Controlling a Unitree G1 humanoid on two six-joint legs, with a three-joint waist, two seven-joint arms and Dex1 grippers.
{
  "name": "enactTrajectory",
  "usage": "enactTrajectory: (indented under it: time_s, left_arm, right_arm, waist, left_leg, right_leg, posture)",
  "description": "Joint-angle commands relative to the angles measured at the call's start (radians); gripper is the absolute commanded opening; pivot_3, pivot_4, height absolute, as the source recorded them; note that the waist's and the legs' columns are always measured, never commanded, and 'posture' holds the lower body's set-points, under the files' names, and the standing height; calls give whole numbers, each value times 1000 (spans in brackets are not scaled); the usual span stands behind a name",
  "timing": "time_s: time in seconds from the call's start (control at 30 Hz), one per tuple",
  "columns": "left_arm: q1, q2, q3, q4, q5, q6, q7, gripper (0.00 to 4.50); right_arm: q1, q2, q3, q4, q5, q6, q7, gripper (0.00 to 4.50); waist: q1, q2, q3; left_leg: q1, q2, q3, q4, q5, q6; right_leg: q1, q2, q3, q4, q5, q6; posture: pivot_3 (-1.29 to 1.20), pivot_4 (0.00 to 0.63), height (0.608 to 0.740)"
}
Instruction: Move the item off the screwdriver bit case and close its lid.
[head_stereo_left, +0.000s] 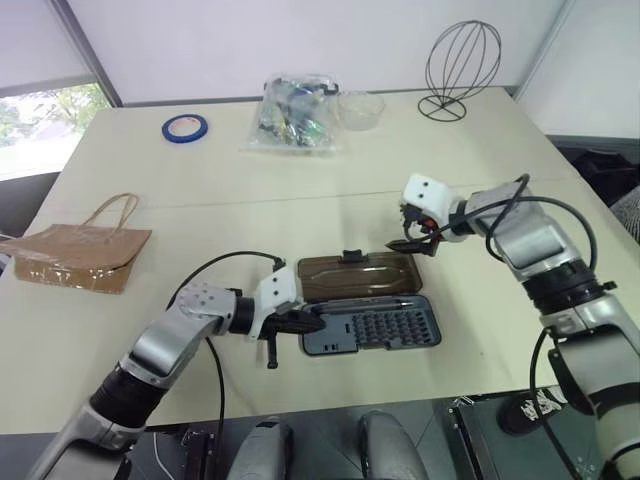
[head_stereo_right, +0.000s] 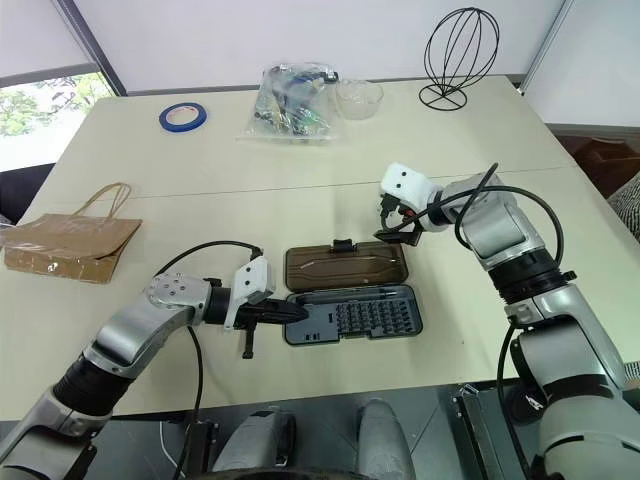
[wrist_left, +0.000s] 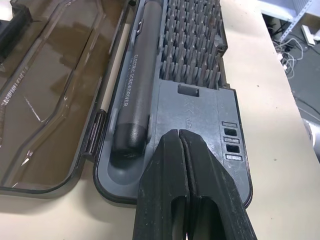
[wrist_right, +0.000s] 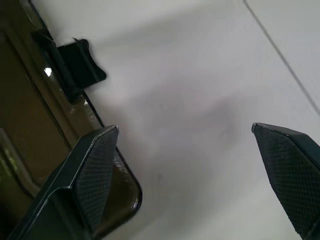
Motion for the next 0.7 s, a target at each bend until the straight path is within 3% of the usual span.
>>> enactTrajectory:
  time_s: [0.03, 0.67, 0.7]
  left_arm:
    - [25, 17, -17, -18, 11, 15, -8, 0]
    - [31, 30, -6, -34, 11, 17, -10, 0]
    - [31, 30, -6, -32, 11, 16, -11, 0]
  right_arm:
    - [-14, 1, -17, -16, -5, -16, 38, 4440]
    - [48, 53, -33, 89, -48, -30, -4, 4440]
    - [51, 52, -31, 88, -48, -30, -1, 4210]
  waist:
    - [0, 0, 0]
    - [1, 0, 0]
    - [1, 0, 0]
  left_leg:
    - [0, 0, 0, 0, 0, 0]
    - [0, 0, 0, 0, 0, 0]
    - [0, 0, 0, 0, 0, 0]
  right_leg:
    - [0, 0, 0, 0, 0, 0]
    - [0, 0, 0, 0, 0, 0]
    - [0, 0, 0, 0, 0, 0]
  posture:
    - [0, 150, 740]
    - [0, 150, 740]
    - [0, 150, 740]
